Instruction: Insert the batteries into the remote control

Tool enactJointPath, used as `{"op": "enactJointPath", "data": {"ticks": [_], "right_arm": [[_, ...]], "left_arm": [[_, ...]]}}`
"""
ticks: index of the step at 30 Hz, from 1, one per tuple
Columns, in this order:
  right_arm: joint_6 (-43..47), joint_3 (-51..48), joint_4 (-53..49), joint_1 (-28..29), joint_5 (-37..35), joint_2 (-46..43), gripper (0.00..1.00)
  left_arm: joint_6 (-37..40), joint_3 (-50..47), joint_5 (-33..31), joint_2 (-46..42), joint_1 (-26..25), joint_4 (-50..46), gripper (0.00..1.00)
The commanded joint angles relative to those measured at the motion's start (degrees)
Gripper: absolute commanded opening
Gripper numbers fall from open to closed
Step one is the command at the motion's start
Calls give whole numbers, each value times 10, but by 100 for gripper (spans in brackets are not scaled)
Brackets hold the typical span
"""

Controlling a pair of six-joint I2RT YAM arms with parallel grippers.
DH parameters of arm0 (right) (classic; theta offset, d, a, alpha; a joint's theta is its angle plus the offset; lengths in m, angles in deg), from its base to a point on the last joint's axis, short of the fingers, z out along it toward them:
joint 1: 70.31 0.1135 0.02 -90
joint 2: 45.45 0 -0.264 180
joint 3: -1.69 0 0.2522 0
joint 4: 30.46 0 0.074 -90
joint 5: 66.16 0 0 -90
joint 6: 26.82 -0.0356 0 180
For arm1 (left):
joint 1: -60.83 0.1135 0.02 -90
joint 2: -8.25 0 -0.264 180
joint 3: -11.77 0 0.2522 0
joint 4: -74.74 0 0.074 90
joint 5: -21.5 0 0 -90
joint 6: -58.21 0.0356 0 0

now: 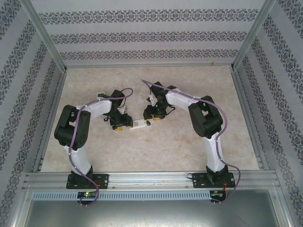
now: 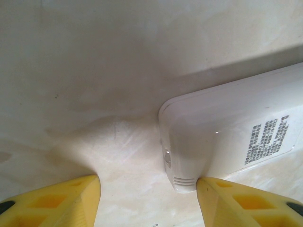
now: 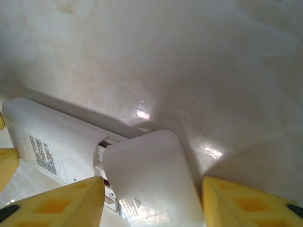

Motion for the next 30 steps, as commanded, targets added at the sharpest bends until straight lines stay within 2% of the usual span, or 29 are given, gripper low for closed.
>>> {"op": "enactJointPath", "data": {"ticks": [1,8,12,23,30], "right_arm": [[11,11,0,-2,32,10,55],[10,10,-4,-4,27,3,47],[7,9,-7,-5,16,-12,46],[-15,-17,-1,-1,-53,-62,42],[-73,-58,8,28,-135,-101,43]], "left_arm": [[11,-10,-10,36,-18,101,59],[8,-10,-10,38,-18,103,59],[9,-8,-15,39,-18,99,59],[8,-1,-16,42,-18,95,59],[1,-2,-17,40,-18,100,59]]}}
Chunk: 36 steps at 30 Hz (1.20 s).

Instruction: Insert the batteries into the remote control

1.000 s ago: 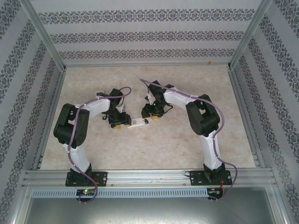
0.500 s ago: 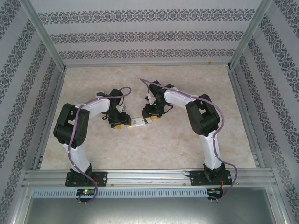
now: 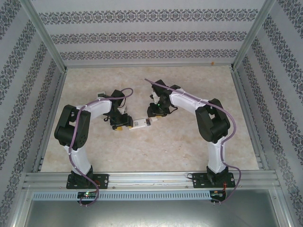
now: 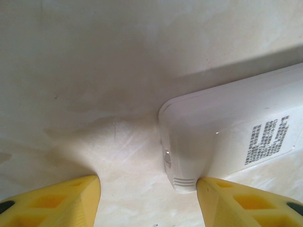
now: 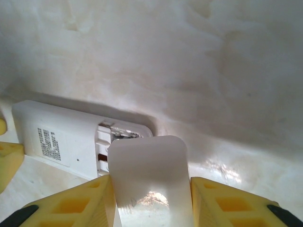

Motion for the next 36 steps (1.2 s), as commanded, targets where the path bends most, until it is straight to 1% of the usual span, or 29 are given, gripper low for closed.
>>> {"op": "enactJointPath", "data": {"ticks": [1,8,15,26,36], "right_arm": [[-42,-17,0,24,-60,-21,43],[-105,-25,14,50,-99,-13,44],[-117,-26,29,58,-112,-5,46],[-131,-22,39,70,-111,23,47],[-142,-11,37,73,-110,40,51]], "left_arm": [[0,-3,-15,39,-18,102,59],[-1,2,-14,40,-18,100,59],[-2,-7,-13,36,-19,106,59],[0,-4,-15,39,-18,104,59],[1,-4,-12,40,-18,107,59]]}}
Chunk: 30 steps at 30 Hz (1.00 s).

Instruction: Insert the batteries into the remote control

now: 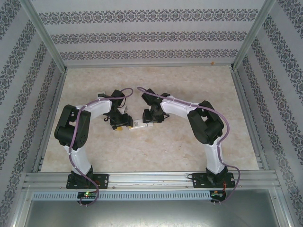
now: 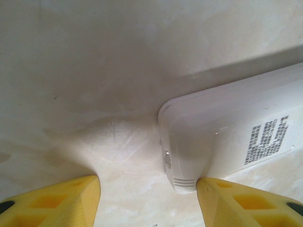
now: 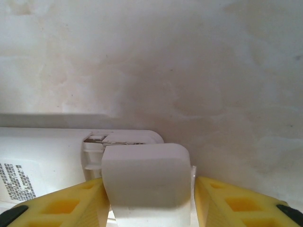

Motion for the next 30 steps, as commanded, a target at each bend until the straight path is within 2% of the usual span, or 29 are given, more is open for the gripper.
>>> {"op": "enactJointPath", "data": {"ticks": [1,15,30], "right_arm": [[-10,10,-5,5,-12,14,51],[6,32,-17,-9,-3,14,50],[21,55,-41,-19,7,21,41]], "left_arm": [[1,-6,-12,41,-18,108,59],[-3,-6,-9,44,-18,113,59],[-5,-7,-9,45,-19,114,59]]}}
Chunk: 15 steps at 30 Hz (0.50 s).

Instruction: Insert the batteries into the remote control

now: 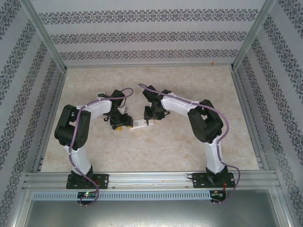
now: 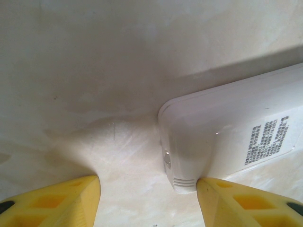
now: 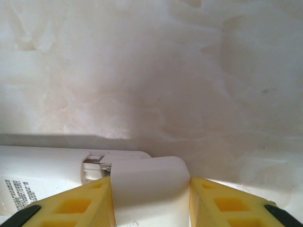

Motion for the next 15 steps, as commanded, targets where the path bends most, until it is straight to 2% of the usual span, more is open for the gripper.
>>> {"op": "enactJointPath", "data": {"ticks": [1,15], "right_arm": [[13,19,-19,-4,7,9,41],[16,1,-19,8,12,9,44]], "left_arm": [[-5,-8,-9,45,-18,114,59],[-7,-6,-10,48,-19,115,59]]}}
